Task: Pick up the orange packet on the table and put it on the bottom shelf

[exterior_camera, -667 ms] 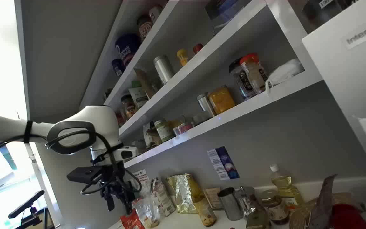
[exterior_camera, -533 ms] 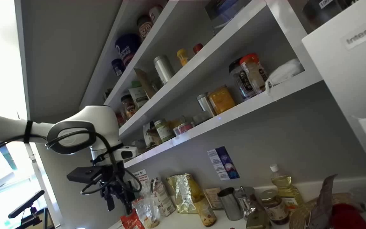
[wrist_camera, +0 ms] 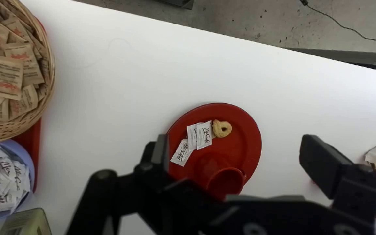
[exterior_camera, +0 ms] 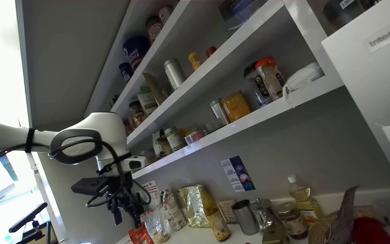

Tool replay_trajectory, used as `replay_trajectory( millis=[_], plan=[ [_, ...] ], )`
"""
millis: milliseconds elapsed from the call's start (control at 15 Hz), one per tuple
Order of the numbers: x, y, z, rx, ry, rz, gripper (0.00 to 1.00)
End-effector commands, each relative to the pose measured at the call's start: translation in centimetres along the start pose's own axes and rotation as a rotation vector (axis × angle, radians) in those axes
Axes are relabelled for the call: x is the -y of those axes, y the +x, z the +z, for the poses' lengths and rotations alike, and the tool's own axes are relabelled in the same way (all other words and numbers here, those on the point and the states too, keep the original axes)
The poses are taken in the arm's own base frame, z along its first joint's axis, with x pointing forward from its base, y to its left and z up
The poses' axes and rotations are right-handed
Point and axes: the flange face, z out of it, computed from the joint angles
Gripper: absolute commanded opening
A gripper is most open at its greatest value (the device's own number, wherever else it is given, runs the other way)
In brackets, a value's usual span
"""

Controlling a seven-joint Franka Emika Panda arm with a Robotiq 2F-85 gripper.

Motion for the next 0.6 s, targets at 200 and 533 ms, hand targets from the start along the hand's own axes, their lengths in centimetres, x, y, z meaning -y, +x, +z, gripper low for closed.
replay_trajectory(
  millis=[200, 533],
  plan=[
    [0.3, 0.8, 0.5, -0.002, -0.012, 0.001, 1.0],
    [5.0, 4.9, 6.2, 0.052, -0.026, -0.089, 1.0]
  ],
)
